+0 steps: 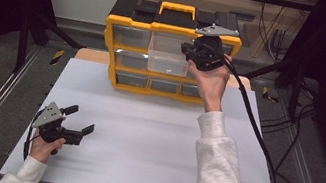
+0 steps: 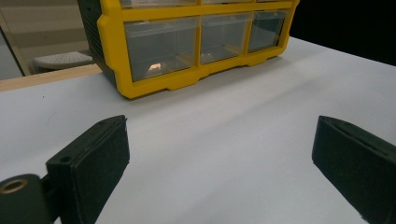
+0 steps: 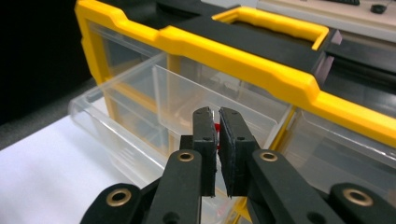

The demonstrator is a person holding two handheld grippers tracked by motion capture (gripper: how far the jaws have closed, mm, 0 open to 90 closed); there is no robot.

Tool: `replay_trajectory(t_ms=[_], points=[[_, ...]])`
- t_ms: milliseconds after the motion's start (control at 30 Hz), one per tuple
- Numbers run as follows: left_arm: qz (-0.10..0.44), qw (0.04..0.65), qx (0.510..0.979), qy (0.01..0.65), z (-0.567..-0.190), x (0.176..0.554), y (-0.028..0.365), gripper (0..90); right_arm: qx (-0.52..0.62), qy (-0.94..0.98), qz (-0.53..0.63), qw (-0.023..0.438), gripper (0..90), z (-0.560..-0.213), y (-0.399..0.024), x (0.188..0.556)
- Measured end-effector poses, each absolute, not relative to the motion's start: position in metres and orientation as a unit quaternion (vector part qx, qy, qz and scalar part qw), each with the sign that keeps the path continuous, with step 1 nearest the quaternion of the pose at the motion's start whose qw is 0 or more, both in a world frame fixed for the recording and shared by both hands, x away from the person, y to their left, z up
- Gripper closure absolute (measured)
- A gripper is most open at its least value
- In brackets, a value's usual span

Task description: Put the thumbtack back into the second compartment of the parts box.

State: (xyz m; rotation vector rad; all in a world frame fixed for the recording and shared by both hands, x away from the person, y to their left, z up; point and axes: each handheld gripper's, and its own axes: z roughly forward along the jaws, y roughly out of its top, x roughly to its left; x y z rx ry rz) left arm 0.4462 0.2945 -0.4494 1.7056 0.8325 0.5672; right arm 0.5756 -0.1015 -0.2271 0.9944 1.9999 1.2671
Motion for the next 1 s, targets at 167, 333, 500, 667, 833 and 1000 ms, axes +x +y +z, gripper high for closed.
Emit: replay_trajectory(t_ms=[167, 333, 500, 667, 833, 1000], points=[[0.239, 0.549, 0.719, 0.352, -0.449, 0.446, 0.295, 3.8, 0.378, 0.753, 0.462, 0.277, 85.2, -0.231, -0.099, 0.581], [0.239, 0.549, 0.720, 0.351, -0.449, 0.446, 0.295, 3.8, 0.378, 0.751, 0.465, 0.279, 77.9, -0.232, -0.098, 0.582], [0.240, 0.549, 0.719, 0.351, -0.449, 0.446, 0.295, 3.8, 0.373, 0.735, 0.488, 0.287, 65.9, -0.226, -0.103, 0.577], [0.240, 0.549, 0.719, 0.351, -0.449, 0.446, 0.295, 3.8, 0.364, 0.716, 0.513, 0.303, 45.5, -0.218, -0.107, 0.567], [0.240, 0.548, 0.721, 0.350, -0.450, 0.446, 0.294, 3.8, 0.355, 0.696, 0.538, 0.317, 24.3, -0.216, -0.111, 0.551], [0.239, 0.546, 0.723, 0.349, -0.450, 0.447, 0.294, 3.7, 0.347, 0.692, 0.545, 0.322, 11.9, -0.221, -0.115, 0.534]])
